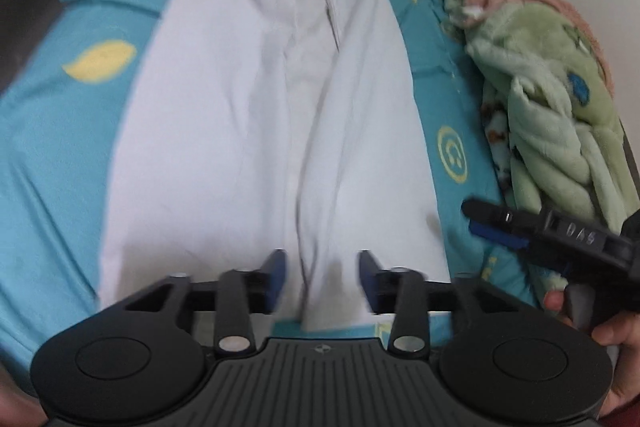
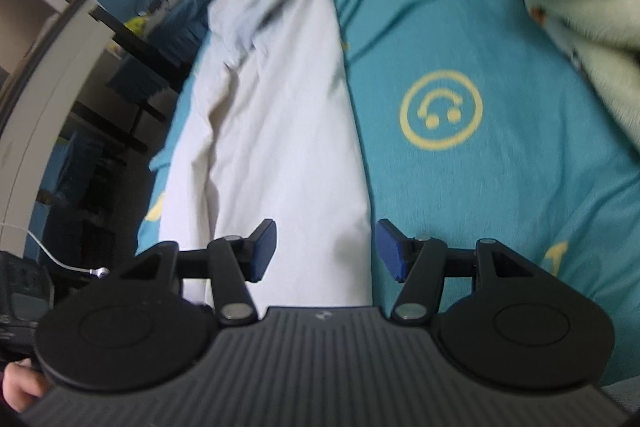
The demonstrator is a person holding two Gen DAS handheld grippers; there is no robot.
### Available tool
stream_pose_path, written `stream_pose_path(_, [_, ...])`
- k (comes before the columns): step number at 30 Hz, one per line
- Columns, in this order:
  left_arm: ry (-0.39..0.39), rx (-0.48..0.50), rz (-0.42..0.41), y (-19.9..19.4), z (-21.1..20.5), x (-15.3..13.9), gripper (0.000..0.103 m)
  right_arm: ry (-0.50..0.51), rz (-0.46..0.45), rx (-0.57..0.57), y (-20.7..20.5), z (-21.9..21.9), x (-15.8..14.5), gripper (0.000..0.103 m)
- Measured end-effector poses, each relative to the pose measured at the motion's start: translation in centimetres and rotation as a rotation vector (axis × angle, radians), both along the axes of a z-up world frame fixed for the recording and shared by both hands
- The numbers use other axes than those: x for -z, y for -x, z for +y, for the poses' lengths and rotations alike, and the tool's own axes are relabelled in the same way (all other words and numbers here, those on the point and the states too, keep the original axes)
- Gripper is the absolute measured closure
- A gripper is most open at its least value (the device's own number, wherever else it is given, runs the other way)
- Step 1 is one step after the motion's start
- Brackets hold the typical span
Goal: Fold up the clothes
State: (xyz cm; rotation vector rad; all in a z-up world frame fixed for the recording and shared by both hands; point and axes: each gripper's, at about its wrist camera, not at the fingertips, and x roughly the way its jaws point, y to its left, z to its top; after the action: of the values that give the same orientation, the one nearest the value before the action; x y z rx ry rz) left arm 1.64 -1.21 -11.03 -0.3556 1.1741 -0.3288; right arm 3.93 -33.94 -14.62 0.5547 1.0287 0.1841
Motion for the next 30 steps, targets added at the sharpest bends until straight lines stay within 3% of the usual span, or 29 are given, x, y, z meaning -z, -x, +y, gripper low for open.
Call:
stream_pose_path(3, [-0.051, -0.085, -0.041, -1.0, 2.3, -1.0, 0.039, -0.026, 0.053, 0.008, -0.6, 0.1, 1.0, 0.045])
stream_pose_path(8, [-0.187, -0.226, -0.012, -2.5, 5.6, 0.1, 0.038, -0.038, 0.125, 0.009, -1.2, 0.3, 2.3, 0.045])
stream_pose_path(15, [-0.231, -0.245, 0.047, -3.2, 5.9, 1.9, 0.038, -0.022, 0.165, -0.023, -1.1, 1.0, 2.9, 0.045])
stream_pose_path(22, [-0.232, -0.219, 0.062, -2.7, 5.4, 2.3, 0.039, 0.012, 0.172, -0.064, -1.0, 1.7, 2.8, 0.045])
stream_pose_path(30, [-0.146, -0.182, 0.105, -2.3, 5.4, 2.9, 0.04, -0.017, 0.186, -0.101, -0.7, 2.0, 2.9, 0.046])
